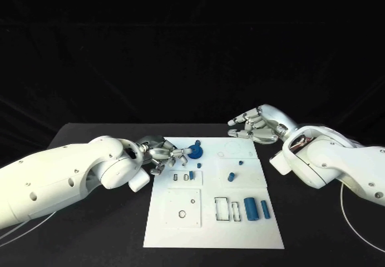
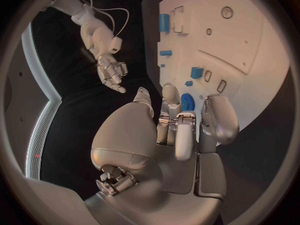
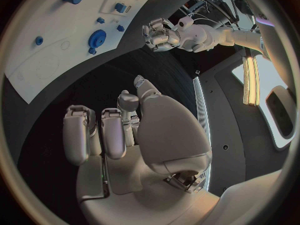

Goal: Assemble the parts on the task board

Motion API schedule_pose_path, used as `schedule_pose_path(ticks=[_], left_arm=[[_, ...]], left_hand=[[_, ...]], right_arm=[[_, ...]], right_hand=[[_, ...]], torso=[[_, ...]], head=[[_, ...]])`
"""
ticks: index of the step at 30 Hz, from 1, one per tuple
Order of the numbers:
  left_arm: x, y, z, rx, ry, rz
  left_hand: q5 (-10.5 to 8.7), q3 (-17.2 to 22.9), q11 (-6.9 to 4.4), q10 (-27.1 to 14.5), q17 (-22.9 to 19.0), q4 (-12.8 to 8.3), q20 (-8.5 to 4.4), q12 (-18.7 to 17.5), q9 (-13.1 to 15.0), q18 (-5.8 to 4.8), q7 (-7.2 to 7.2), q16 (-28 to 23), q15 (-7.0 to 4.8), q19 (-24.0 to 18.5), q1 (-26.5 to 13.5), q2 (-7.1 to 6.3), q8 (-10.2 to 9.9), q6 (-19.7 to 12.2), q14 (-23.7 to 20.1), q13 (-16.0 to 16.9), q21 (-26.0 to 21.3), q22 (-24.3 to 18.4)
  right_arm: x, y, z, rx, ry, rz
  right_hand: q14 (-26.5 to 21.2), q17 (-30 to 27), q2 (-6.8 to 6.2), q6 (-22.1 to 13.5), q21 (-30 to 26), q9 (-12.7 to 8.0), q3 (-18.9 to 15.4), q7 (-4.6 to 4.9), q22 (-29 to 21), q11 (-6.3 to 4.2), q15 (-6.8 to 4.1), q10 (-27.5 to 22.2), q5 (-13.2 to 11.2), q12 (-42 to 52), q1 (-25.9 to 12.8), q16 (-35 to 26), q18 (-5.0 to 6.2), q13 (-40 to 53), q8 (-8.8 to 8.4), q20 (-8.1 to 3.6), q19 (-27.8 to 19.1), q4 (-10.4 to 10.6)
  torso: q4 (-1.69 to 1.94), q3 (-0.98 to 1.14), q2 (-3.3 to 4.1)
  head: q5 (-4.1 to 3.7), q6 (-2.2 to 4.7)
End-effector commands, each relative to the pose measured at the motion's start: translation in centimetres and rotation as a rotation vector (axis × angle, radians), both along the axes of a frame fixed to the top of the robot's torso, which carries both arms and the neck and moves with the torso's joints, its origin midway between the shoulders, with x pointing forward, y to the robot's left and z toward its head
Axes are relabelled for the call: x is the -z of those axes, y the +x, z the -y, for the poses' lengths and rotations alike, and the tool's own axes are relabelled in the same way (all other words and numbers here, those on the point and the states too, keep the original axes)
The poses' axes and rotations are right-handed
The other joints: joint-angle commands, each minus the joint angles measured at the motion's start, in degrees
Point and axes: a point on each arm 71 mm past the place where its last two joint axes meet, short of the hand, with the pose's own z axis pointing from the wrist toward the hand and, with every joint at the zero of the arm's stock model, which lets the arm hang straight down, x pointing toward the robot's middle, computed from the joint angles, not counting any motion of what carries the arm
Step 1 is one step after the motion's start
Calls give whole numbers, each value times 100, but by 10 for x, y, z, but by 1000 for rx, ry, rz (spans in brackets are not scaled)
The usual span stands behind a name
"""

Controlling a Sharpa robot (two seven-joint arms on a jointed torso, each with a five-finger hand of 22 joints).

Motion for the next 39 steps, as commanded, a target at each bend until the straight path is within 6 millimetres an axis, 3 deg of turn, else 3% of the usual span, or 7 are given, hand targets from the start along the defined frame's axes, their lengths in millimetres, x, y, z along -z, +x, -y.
schedule_pose_path(ticks=[1, 3, 5, 11, 16, 21, 39], left_arm=[[5, 6, 1, 83, 380, -11], [4, 10, 8, 115, 443, 5], [2, 13, 15, 139, 487, 17], [1, 23, 33, 185, 578, 42], [2, 29, 43, 192, 602, 52], [6, 33, 52, 217, 628, 37], [13, 39, 66, 267, 683, 15]], left_hand=[[-46, -140, -1, -17, 1504, 25, 1, 386, 230, -32, -48, 24, -43, 148, -84, 72, 299, -111, 602, 399, 300, 344], [-64, -216, -15, 12, 1504, 18, 1, 567, 424, 39, -91, 24, -80, 65, -92, 113, 521, -184, 602, 593, 108, 51], [-87, -262, -40, 57, 1504, 25, -6, 685, 529, 47, -101, 24, -88, 58, -118, 134, 639, -213, 602, 725, 96, 31], [-153, -656, -109, 207, 1504, 33, -80, 1051, 970, -9, -179, 24, -147, 124, -499, 182, 1081, -391, 602, 1146, 335, 378], [-157, -820, -136, 270, 1504, 28, -104, 1187, 1170, -47, -208, 24, -178, 160, -526, 241, 1268, -478, 602, 1309, 473, 577], [-158, -897, -144, 272, 1504, 22, -112, 1220, 1301, -58, -212, 24, -182, 164, -463, 298, 1374, -563, 602, 1355, 519, 643], [-156, -954, -141, 268, 1504, -2, -108, 1239, 1414, -66, -209, 24, -178, 165, -370, 344, 1454, -641, 602, 1388, 556, 699]], right_arm=[[3, 1, 2, -8, 108, -100], [3, 1, 3, -8, 108, -110], [4, 1, 3, -9, 105, -116], [5, 2, 3, -11, 84, -121], [6, 3, 2, -14, 69, -125], [7, 3, 2, -17, 58, -128], [9, 5, 0, -20, 42, -137]], right_hand=[[315, 205, -8, 36, -32, 5, 34, -16, 50, -1, 9, -15, 22, 9, 60, -33, 90, -11, 34, -3, -59, 6], [311, 184, -7, 37, -41, 5, 35, -16, 34, 0, 9, -16, 26, 9, 60, -48, 94, -12, 34, -3, -70, 7], [309, 177, -7, 37, -44, 5, 35, -16, 28, -1, 9, -15, 28, 10, 60, -53, 95, -11, 34, -3, -74, 7], [306, 160, -6, 38, -51, 5, 35, -16, 13, -1, 9, -20, 30, 0, 60, -65, 99, -19, 34, -3, -84, 7], [301, 142, -10, 37, -61, 4, 32, -15, -6, 0, 9, -27, 35, -14, 57, -79, 103, -32, 33, -3, -97, 8], [298, 127, -13, 36, -72, 4, 31, -14, -26, 0, 9, -38, 38, -35, 55, -90, 108, -49, 32, -3, -111, 9], [291, 105, -10, 41, -89, 4, 32, -17, -54, -2, 8, -59, 86, -77, 51, -112, 114, -90, 31, -4, -127, 15]], torso=[[-14, 30, -40], [-13, 35, -44], [-11, 40, -51], [-8, 53, -56], [-11, 44, -45], [-17, 41, -44], [-8, 38, -41]], head=[[12, -33], [23, -36], [37, -41], [54, -63], [67, -69], [76, -90], [75, -143]])
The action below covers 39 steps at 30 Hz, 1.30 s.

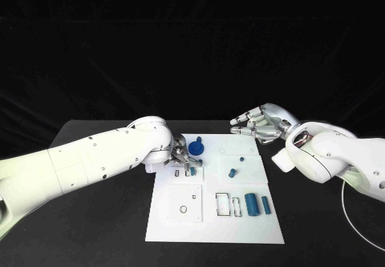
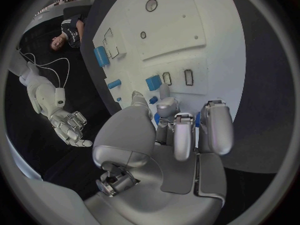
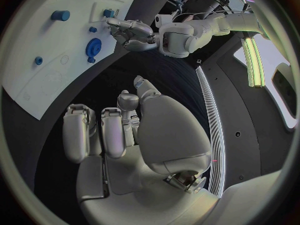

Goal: Assemble the parts on the task board

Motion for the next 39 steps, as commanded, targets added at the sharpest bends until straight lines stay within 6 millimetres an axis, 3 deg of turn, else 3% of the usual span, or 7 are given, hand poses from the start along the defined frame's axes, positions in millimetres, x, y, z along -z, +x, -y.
schedule_pose_path(ticks=[1, 12, 30, 35, 39], left_arm=[[2, -1, 2, 26, 34, -17], [5, -1, 6, 34, 42, -27], [6, -2, 10, 46, 40, -40], [6, -3, 11, 47, 36, -45], [6, -2, 12, 46, 33, -46]], left_hand=[[-25, -29, 3, 40, 1507, -17, -38, 16, 21, -65, 1, 17, -46, 175, 52, 28, 38, -59, 604, 9, 33, 11], [-20, 30, 11, 40, 1507, -76, -24, 35, 160, -68, 6, 17, -36, 171, 306, 136, 130, -135, 604, 45, 58, 53], [-18, 122, 10, 39, 1507, -158, -17, 38, 266, -69, 6, 17, -34, 168, 514, 186, 194, -183, 604, 59, 73, 82], [-17, 272, 10, 37, 1507, -280, -16, 33, 338, -70, 7, 17, -36, 165, 731, 256, 228, -224, 604, 66, 81, 101], [-8, 555, -20, 27, 1507, -510, -21, 20, 385, -69, -24, 17, -50, 160, 1107, 412, 237, -275, 604, 65, 81, 107]], right_arm=[[1, 0, -2, -16, -17, -5], [2, 2, -3, -19, -21, -11], [4, 4, -5, -23, -25, -16], [4, 4, -5, -25, -25, -17], [5, 4, -5, -24, -26, -17]], right_hand=[[290, 103, -9, 44, -23, 6, 34, -17, -6, 14, 8, -42, 39, -19, 52, -38, 114, -9, 32, -4, -46, 14], [290, 99, 14, 57, -28, 7, 48, -20, -12, 11, 5, -40, 82, -19, 54, -45, 114, -18, 35, -6, -46, 22], [288, 85, 27, 63, -38, 8, 59, -23, -27, 8, 3, -41, 99, -24, 59, -57, 118, -27, 37, -7, -56, 23], [288, 85, 27, 63, -38, 8, 59, -23, -27, 8, 3, -41, 99, -24, 59, -57, 118, -27, 37, -7, -56, 23], [288, 85, 27, 63, -38, 8, 59, -23, -27, 8, 3, -41, 99, -24, 59, -57, 118, -27, 37, -7, -56, 23]], torso=[[2, -2, -2], [4, 1, 0], [4, 4, 2], [1, 3, 3], [1, 3, 0]], head=[[2, -11], [12, -28], [14, -40], [17, -51], [14, -56]])
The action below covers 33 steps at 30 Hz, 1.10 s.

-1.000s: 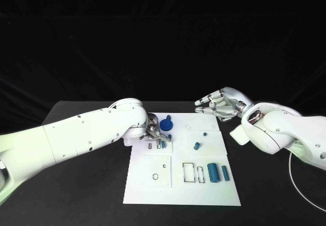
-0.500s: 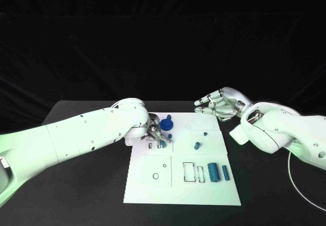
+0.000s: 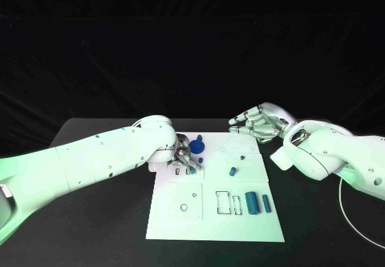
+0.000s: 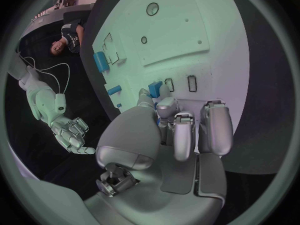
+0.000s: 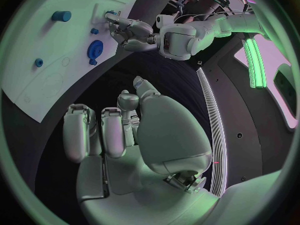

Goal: Assemble the parts on the task board

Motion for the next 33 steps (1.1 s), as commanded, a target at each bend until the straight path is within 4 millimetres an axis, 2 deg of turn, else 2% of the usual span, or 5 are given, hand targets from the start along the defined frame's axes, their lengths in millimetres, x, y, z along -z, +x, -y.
schedule_pose_path(ticks=[1, 11, 16, 20, 33], left_arm=[[1, -1, 2, 10, 1, -16], [1, -2, 3, 10, -8, -23], [0, -5, 0, 10, -23, -31], [-2, -7, -5, -9, -48, -21], [-4, -9, -22, -100, -121, 51]], left_hand=[[-11, 213, -28, 19, 1509, -182, -28, -15, 19, -68, -13, 17, -61, 159, 294, 87, 11, -78, 604, -5, 36, 10], [351, 1337, -11, -100, 1509, -800, -43, -205, 8, -76, 21, 17, -66, 156, 1086, 120, -201, -303, 604, -92, 50, 56], [471, 3246, 26, -54, 1509, -812, -1, -294, 109, -60, 99, 17, -6, 151, 462, -745, -256, -256, 604, -137, 44, 86], [469, 4413, 31, 8, 1509, -840, -10, -272, 246, -64, 80, 17, 22, 159, -13, -1174, -170, -216, 604, -115, 49, 117], [439, 5439, 17, 120, 1509, -1060, 7, -197, 481, -93, 61, 17, -24, 196, -538, -1524, -8, -208, 604, -42, 103, 225]], right_arm=[[1, 0, -1, -16, -11, -2], [1, -1, -3, -24, -9, -2], [1, -2, -5, -32, -7, 0], [1, -3, -4, -31, -7, 0], [3, -1, -3, -26, 11, -21]], right_hand=[[287, 77, 7, 46, -44, 8, 44, -3, -15, 8, 2, -43, 23, -28, 35, -40, 121, -10, 37, 13, -42, 8], [287, 78, 14, 51, -47, 9, 52, -5, -19, 6, 1, -40, 40, -22, 38, -41, 121, -8, 38, 11, -43, 9], [287, 75, 16, 52, -48, 9, 56, -5, -19, 5, 0, -40, 51, -21, 41, -44, 121, -9, 37, 11, -42, 8], [287, 72, 12, 52, -52, 8, 54, -4, -26, 6, 0, -41, 58, -22, 35, -46, 123, -12, 37, 10, -46, 12], [290, 67, 10, 55, -64, 7, 14, -3, -38, 12, 3, -32, 38, -21, -84, -57, 124, -35, 31, 9, -47, 99]], torso=[[-4, -1, -1], [2, 1, 0], [-7, 4, 4], [2, 2, -1], [21, 5, -1]], head=[[-1, -9], [-4, -21], [4, -23], [-16, -31], [3, -45]])
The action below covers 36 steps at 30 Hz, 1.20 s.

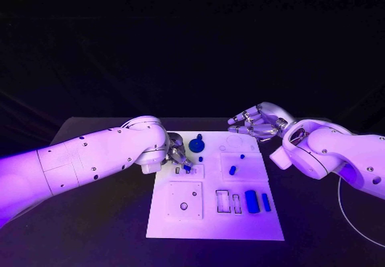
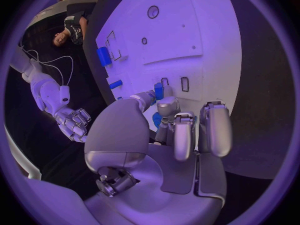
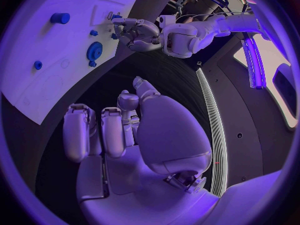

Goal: Assemble the parts on the task board

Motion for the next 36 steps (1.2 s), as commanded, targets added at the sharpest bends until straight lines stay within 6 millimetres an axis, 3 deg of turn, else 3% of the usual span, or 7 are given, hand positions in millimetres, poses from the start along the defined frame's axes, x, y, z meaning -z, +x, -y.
schedule_pose_path(ticks=[1, 11, 36], left_arm=[[0, 0, 0, -36, -47, 36], [10, -2, -2, -35, -21, 55], [22, -8, -5, 43, 67, -32]], left_hand=[[-12, 1070, 5, 53, 1506, -1025, 27, 26, 17, -94, -35, 17, -8, 177, -69, -27, 33, 23, 604, 8, 22, 173], [-14, 1112, 3, 60, 1506, -1045, 25, 30, 32, -98, -37, 17, -11, 183, -88, -38, 43, 24, 604, 11, 33, 189], [-29, 1146, -2, 73, 1506, -1095, 22, 29, 66, -101, -44, 17, -13, 187, -149, -108, 68, 24, 604, 7, 39, 205]], right_arm=[[2, 0, -1, -18, 14, -18], [3, 0, -1, -21, 20, -33], [6, 0, 0, -27, 24, -77]], right_hand=[[290, 65, 9, 54, -33, 7, -14, -3, -11, 11, 3, -31, 11, -18, -95, -39, 35, -7, 30, 9, -50, 48], [292, 61, 2, 56, -41, 7, -54, -8, -19, 10, 2, -26, -55, -8, -159, -46, 36, -15, 27, 8, -50, 99], [296, 61, 21, 64, -56, 9, -93, -13, -41, 8, 0, -17, -60, 14, -232, -49, 41, -14, 29, 7, -58, 166]], torso=[[13, 0, 0], [-13, -8, 3], [-12, -6, 4]], head=[[10, -5], [48, -15], [69, -28]])
